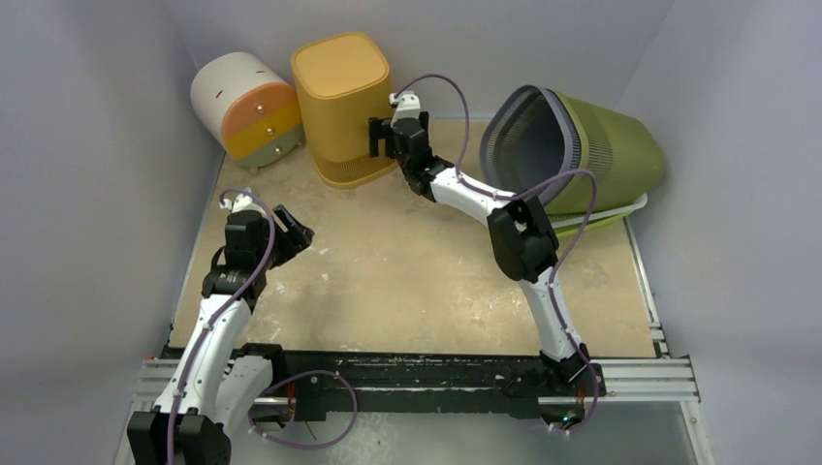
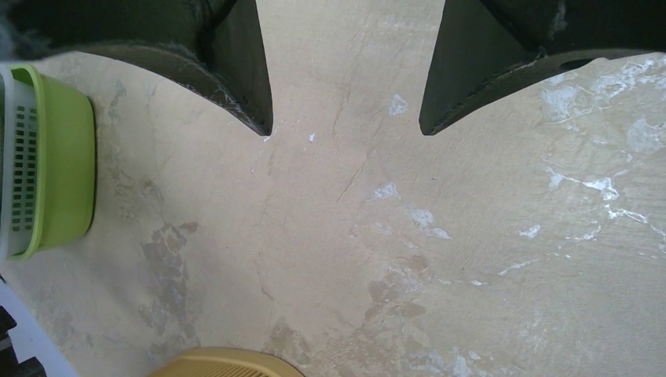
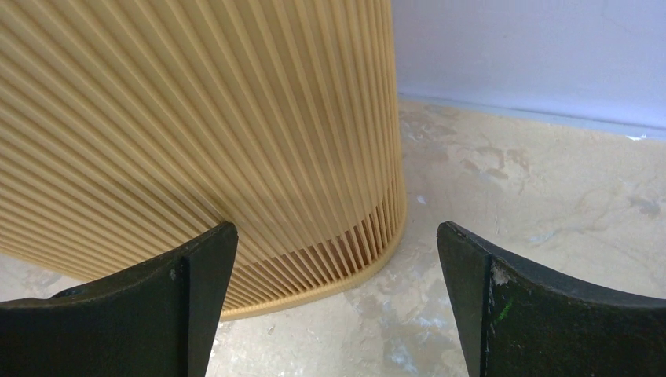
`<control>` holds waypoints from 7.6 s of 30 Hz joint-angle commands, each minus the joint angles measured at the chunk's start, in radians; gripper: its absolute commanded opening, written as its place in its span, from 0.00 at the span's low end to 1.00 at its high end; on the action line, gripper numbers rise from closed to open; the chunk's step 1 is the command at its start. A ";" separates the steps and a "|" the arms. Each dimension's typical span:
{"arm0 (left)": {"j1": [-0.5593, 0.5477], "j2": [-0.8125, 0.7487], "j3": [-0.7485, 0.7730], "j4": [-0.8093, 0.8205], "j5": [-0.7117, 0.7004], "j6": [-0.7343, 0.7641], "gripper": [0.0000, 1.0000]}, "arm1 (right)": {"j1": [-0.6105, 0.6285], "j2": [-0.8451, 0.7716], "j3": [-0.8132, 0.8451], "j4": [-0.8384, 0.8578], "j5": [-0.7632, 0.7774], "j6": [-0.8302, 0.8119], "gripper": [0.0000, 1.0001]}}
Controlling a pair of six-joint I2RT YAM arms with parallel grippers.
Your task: Turn the large container upside down
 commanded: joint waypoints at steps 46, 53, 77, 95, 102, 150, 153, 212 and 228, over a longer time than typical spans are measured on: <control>-0.835 0.693 0.451 0.611 -0.221 0.104 0.66 | -0.107 -0.961 -0.312 -0.510 0.697 -0.271 1.00; -0.848 0.555 0.198 0.668 -0.211 0.035 0.66 | -0.221 -0.894 -0.308 -0.581 0.616 -0.267 0.95; -0.851 0.401 -0.064 0.731 -0.223 -0.022 0.64 | -0.250 -0.808 -0.364 -0.567 0.625 -0.268 0.59; -0.851 0.297 -0.170 0.696 -0.269 -0.043 0.64 | -0.252 -0.792 -0.368 -0.519 0.726 -0.295 0.00; -0.852 0.292 -0.187 0.711 -0.283 -0.047 0.64 | -0.198 -0.910 -0.266 -0.530 0.608 -0.304 0.00; -0.852 0.208 -0.158 0.589 -0.332 -0.031 0.63 | 0.004 -1.037 -0.025 -0.172 0.802 -0.710 0.00; -0.852 0.184 -0.097 0.522 -0.356 -0.018 0.63 | 0.003 -1.037 0.045 -0.287 0.742 -0.626 0.00; -0.851 -0.166 0.574 -0.284 -0.907 0.080 0.64 | 0.004 -1.140 -0.476 -0.605 -0.158 0.002 0.01; -0.851 0.024 0.589 -0.058 -0.480 0.276 0.64 | 0.004 -1.213 -0.495 -0.608 -0.010 -0.006 0.84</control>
